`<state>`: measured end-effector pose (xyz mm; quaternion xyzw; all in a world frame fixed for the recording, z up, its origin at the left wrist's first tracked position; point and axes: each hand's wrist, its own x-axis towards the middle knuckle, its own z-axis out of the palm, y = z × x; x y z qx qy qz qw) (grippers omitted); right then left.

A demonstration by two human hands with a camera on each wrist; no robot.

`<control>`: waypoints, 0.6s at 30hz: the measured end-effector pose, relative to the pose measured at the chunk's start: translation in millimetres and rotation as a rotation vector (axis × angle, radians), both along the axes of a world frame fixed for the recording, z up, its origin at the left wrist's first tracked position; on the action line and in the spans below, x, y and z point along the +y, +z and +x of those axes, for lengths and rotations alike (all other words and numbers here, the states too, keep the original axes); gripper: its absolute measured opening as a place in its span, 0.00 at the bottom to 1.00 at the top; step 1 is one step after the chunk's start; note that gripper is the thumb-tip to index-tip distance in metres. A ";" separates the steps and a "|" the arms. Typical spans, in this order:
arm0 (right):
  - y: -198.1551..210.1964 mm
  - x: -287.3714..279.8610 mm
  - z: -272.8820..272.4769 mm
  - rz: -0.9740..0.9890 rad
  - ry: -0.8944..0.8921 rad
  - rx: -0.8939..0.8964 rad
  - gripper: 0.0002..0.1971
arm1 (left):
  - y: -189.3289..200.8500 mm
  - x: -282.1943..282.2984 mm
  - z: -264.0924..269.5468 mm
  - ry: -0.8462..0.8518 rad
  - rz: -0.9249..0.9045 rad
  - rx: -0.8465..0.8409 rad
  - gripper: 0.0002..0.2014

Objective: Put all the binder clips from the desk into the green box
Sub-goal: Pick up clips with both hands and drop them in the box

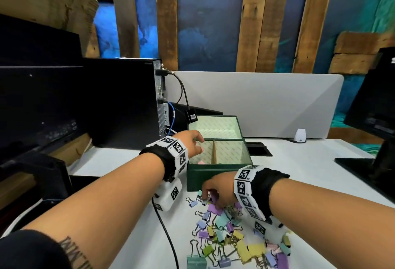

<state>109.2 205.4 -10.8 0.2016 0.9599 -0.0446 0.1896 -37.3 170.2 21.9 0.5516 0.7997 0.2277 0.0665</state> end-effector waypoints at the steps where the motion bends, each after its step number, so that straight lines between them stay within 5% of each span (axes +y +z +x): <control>1: -0.8 1.3 1.3 -0.007 -0.018 0.008 0.22 | -0.6 -2.7 2.2 -0.015 0.015 -0.003 0.15; 6: -2.5 4.1 7.1 -0.009 -0.061 0.022 0.18 | -5.9 -26.2 18.0 -0.120 -0.114 -0.037 0.05; 11: 15.0 18.7 20.7 -0.079 -0.136 0.159 0.13 | -21.8 -45.6 41.1 -0.255 -0.410 0.147 0.11; 18: 61.9 33.4 38.3 -0.515 -0.502 0.385 0.07 | -43.3 -32.2 67.9 -0.349 -0.496 0.263 0.19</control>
